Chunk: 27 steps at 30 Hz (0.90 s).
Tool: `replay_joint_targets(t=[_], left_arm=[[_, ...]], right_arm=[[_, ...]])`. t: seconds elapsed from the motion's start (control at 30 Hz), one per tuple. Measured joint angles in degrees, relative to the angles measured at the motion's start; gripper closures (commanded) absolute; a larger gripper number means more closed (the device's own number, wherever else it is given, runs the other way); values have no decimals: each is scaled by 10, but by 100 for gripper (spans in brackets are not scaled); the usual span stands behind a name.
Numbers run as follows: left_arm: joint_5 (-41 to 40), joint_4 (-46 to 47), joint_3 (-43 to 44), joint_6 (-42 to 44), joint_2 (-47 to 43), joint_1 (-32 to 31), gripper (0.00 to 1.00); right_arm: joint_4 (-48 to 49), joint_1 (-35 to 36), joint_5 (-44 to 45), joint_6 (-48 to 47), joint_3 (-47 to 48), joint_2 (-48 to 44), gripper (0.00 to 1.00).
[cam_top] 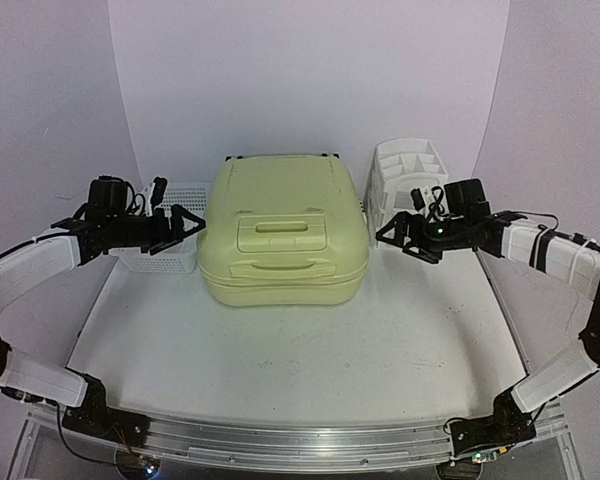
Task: Open, take out, and arrange the luggage
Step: Adjust the luggage.
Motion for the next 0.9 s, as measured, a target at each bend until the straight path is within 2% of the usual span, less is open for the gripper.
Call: replay_joint_targets(t=[0.17,0.5,0.9], left_arm=[[1,2,28,-2,51,0,0],[-11,1,43,-4,87,0,0],[-33,4,131,-4,153,0,0]], right_arm=[[9,41,4,23,30,20,2],[8,41,23,31,48,39,2],[30,41,-3,63,133,129,2]])
